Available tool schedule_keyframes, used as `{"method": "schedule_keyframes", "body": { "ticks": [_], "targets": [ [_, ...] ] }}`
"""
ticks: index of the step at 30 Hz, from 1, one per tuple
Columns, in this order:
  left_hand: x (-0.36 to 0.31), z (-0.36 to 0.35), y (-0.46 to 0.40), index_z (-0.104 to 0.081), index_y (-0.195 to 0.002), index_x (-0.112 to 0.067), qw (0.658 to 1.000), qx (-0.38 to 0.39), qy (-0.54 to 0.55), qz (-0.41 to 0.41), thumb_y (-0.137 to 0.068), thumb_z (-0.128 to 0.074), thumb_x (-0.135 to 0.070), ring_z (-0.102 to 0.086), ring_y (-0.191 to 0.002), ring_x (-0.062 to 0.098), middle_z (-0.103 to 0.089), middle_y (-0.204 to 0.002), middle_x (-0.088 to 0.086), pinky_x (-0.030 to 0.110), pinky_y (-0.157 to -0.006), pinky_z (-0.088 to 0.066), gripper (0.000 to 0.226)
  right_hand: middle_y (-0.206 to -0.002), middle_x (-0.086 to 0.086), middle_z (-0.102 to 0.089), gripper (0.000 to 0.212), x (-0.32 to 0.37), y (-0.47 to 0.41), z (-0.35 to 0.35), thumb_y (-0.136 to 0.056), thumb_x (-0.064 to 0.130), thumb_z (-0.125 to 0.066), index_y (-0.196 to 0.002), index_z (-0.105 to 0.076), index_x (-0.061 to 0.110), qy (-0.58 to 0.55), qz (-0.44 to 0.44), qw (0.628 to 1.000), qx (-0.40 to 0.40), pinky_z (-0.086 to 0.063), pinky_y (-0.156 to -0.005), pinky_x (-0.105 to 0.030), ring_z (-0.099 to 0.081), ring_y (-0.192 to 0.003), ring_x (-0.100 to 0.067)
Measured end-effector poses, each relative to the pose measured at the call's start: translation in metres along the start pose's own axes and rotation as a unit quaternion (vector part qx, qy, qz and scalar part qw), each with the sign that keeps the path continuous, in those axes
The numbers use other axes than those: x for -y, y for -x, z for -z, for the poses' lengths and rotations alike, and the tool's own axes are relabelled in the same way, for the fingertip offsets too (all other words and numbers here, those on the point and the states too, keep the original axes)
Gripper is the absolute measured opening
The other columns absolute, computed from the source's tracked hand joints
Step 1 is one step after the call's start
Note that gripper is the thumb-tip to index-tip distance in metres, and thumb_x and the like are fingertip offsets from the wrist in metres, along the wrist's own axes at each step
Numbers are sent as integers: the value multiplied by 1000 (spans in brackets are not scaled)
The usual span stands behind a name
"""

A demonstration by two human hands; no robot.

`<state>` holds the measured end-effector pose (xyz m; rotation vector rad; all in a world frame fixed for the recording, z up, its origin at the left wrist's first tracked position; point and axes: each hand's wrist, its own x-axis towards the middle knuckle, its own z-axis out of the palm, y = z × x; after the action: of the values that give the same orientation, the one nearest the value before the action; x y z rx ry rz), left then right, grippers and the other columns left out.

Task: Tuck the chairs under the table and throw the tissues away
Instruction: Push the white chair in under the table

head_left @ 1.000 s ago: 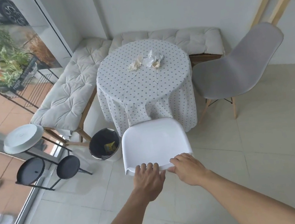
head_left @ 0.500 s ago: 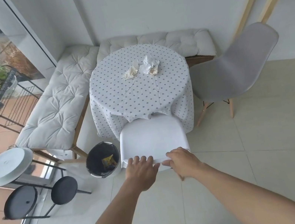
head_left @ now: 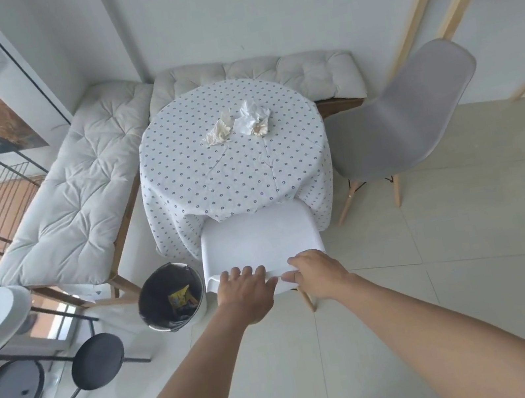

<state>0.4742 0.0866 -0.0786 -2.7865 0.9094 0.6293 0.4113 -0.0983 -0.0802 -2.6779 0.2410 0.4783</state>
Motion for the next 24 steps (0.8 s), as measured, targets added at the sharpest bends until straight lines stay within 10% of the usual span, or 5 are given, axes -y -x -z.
{"method": "schedule_keyframes", "body": {
  "ticks": [9, 24],
  "targets": [
    [4, 33, 1, -36, -152, -20, 998, 6, 61, 10, -106, -22, -61, -29, -152, 33, -44, -157, 6, 56, -121, -26, 64, -140, -4, -53, 54, -19, 21, 41, -105, 56, -35, -136, -52, 16, 66, -24, 997, 21, -36, -109, -47, -38, -138, -27],
    [-103, 158, -61, -7, -165, -24, 998, -36, 39, -33, -103, -18, -70, 6, -162, 32, 3, -176, 6, 65, -127, -6, 78, -174, -6, 0, 73, -135, 43, 179, -103, 65, -29, -162, -18, 22, 63, -79, 993, -52, -8, -127, -53, 6, -159, -26]
  ]
}}
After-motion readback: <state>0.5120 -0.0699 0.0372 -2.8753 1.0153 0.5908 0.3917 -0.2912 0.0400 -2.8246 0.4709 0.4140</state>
